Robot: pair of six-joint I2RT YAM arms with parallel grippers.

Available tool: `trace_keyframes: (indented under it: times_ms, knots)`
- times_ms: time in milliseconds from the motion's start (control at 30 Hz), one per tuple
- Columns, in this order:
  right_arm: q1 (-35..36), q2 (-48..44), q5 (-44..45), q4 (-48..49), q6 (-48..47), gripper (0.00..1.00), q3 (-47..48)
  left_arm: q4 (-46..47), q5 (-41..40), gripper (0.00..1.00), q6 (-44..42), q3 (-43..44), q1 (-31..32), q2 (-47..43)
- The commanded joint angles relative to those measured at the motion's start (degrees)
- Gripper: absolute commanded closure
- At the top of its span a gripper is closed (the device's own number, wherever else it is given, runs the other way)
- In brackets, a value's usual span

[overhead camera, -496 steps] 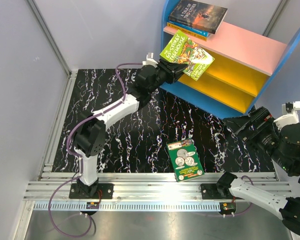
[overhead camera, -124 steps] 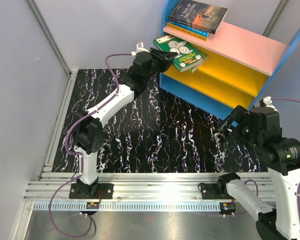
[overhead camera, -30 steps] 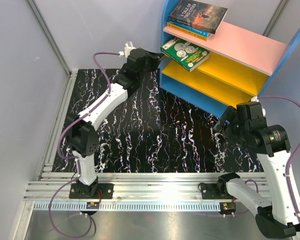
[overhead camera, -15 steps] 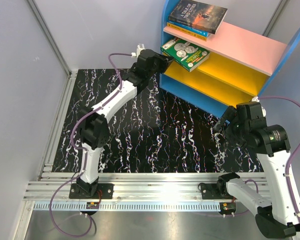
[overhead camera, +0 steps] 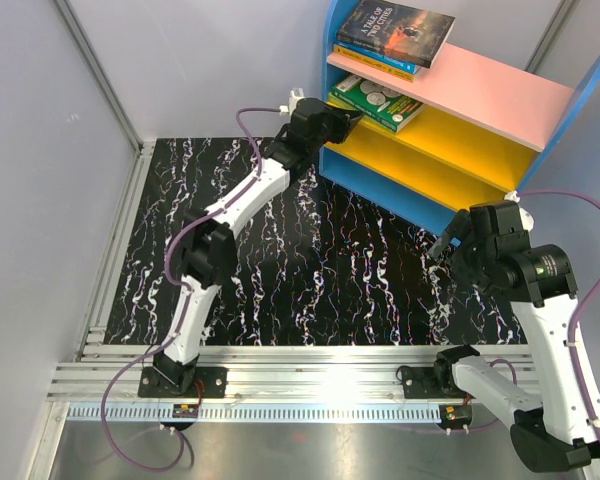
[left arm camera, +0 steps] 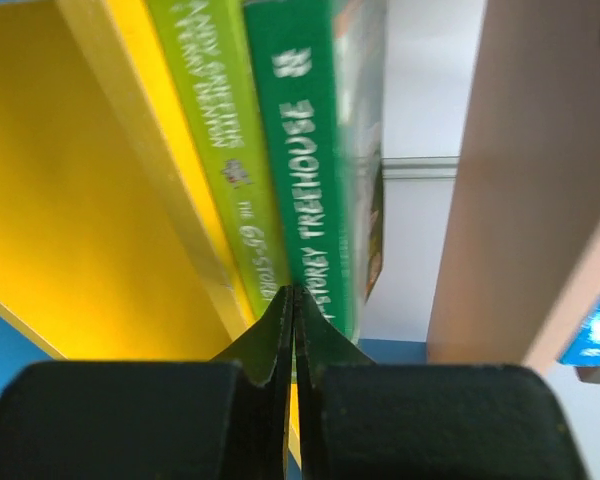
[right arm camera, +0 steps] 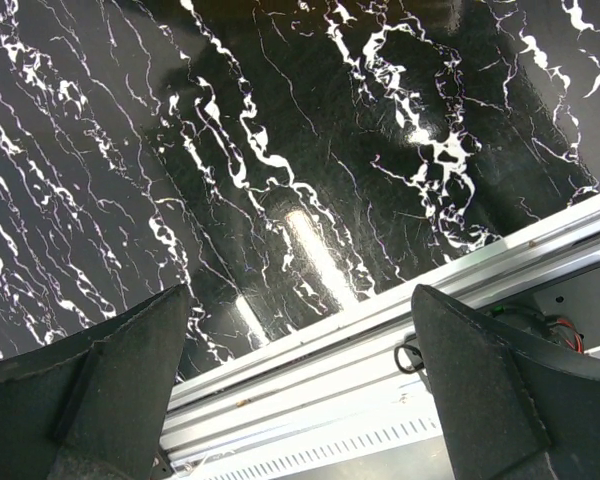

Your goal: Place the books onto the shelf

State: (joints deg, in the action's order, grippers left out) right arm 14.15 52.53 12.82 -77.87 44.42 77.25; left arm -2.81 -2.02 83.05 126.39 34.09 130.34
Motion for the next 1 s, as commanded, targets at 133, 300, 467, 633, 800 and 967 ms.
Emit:
trace_keyframes:
  times_ms: [133,300,467,633,800,967]
  knots:
    - [0.3,0.2,3.4,-7.6,1.0,0.00,2.9,2.6,1.2,1.00,2.7,4.7,0.5,1.4]
    - [0.3,0.2,2.5,-7.3,0.7,0.00,3.4,2.6,1.1,0.99,0.5,-3.1,0.5,-8.0]
    - [0.3,-1.2,-1.5,-4.1,-1.9,0.00,3.4,3.7,0.4,0.99,-5.0,-23.7,0.5,-23.0]
    - [0.3,-3.4,-8.8,3.6,-5.4,0.00,4.8,-12.9,1.8,0.63,-20.9,-30.5,-0.2,-37.2]
    - [0.3,-4.9,-18.3,8.5,-8.2,0.00,6.4,-20.2,-9.3,0.16,-32.5,-52.0,-0.4,-56.6]
    - [0.3,-10.1,-22.3,10.4,-9.4,0.00,4.3,-25.5,-24.7,0.01,-42.6,-63.8,-1.2,-75.7]
